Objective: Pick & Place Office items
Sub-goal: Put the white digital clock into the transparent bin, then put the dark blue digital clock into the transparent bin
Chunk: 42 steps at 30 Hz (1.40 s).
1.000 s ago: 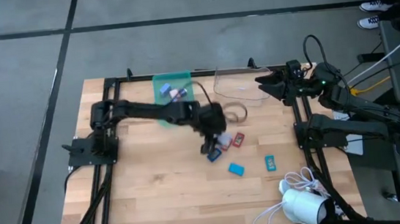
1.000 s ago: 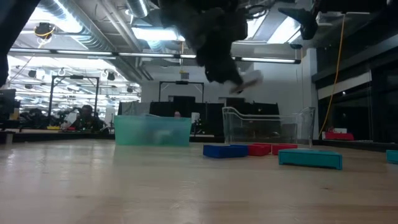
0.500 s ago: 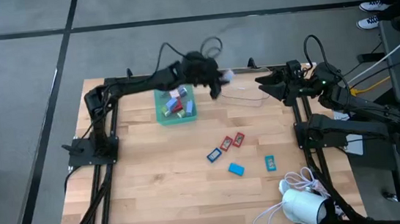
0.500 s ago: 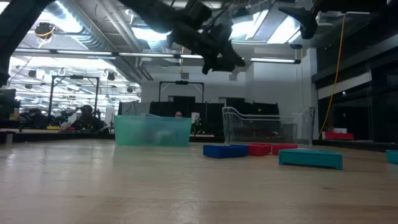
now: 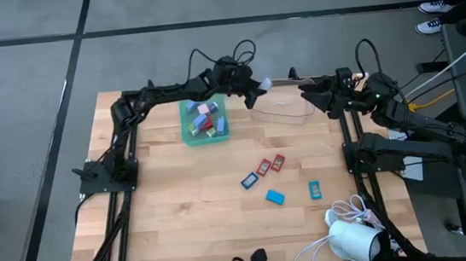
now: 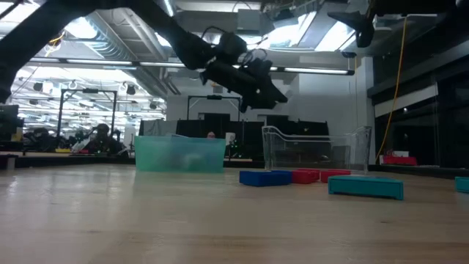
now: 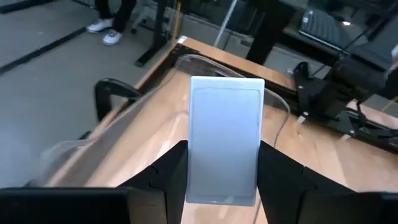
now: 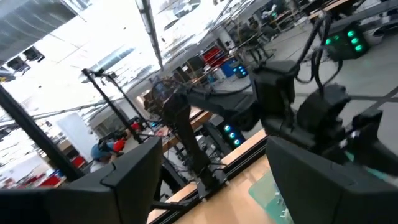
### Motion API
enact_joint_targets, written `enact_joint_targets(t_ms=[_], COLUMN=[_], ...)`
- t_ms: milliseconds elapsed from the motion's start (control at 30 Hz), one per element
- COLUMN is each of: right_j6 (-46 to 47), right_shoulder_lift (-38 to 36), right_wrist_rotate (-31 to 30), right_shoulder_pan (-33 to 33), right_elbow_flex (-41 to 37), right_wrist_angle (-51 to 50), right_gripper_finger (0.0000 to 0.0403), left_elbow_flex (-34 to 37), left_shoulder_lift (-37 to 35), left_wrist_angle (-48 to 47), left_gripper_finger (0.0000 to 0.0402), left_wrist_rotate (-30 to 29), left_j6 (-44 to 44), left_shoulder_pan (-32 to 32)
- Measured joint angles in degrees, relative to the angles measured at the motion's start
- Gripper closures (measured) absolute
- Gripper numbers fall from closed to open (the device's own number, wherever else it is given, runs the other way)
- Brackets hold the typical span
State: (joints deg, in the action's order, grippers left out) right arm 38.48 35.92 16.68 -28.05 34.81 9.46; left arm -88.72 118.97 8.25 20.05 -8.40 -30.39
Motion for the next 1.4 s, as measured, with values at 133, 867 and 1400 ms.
enact_joint_targets(t_ms=[133, 867, 1400], right_j6=[0.1, 2.6, 1.3], right_shoulder_lift=[0.0, 0.0, 0.0], right_wrist_rotate=[-1.2, 1.7, 10.3], right_shoulder_pan=[0.0, 0.0, 0.0], right_elbow_flex=[0.0, 0.0, 0.0], right_wrist_angle=[0.1, 0.1, 0.7], right_gripper_finger=[0.0111, 0.0111, 0.0111], left_elbow_flex=[-4.5, -24.5, -28.7], left_shoulder_lift=[3.5, 6.0, 4.9], left_wrist_angle=[0.3, -22.8, -55.6], left_gripper_finger=[0.0254, 0.0142, 0.0146], left_wrist_rotate=[3.1, -4.2, -35.3], left_j6=[-1.8, 0.7, -20.1], left_shoulder_pan=[0.0, 4.5, 25.6])
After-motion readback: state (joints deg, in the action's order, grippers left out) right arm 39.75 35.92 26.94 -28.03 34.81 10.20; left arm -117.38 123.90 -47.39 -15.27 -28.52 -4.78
